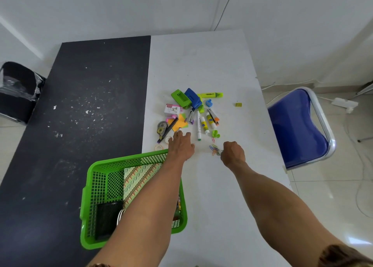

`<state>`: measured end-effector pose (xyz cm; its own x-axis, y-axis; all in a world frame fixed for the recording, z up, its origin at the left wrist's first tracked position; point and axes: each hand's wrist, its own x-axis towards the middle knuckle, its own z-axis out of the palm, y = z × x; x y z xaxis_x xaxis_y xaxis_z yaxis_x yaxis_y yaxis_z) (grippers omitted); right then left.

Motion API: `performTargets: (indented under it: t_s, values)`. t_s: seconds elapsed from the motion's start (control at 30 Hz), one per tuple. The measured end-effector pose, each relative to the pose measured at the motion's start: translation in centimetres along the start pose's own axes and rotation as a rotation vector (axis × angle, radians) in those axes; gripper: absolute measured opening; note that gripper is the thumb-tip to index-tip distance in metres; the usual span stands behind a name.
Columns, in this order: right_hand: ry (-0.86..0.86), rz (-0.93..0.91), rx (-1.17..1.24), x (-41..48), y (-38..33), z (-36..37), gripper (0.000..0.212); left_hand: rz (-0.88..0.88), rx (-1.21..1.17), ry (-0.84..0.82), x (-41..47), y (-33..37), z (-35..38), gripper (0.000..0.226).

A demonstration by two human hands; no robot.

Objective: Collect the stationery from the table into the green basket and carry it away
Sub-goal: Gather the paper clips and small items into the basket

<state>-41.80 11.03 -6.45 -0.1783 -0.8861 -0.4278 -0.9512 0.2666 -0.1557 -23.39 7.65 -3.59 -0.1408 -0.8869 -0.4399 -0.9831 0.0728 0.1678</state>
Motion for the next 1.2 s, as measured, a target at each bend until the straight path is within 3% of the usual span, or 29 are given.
performTargets:
  t_s: [0.5, 0.77, 0.97, 1.2]
  values:
    - [0.134, -0.129, 0.108, -7.7, -8.6, -2.0, 0.02, 0.01, -0.059, 0.093, -7.4, -4.3, -1.9, 0.049]
    - [0.086, -0.279, -0.009, -14.4, -13.7, 1.4, 0.018, -0.019, -0.091, 0.108, -12.0, -8.2, -1.6, 0.052]
    - [0.215, -0.46, -0.17, -17.3, -14.1, 3.0, 0.018, -0.049, -0.088, 0.127, -14.1, -11.2, -1.6, 0.053]
    - [-0.089, -0.552, -0.392, -19.2, -15.6, 6.0, 0.023, -0.041, -0.107, 0.137, -14.7, -12.3, -1.7, 0.054]
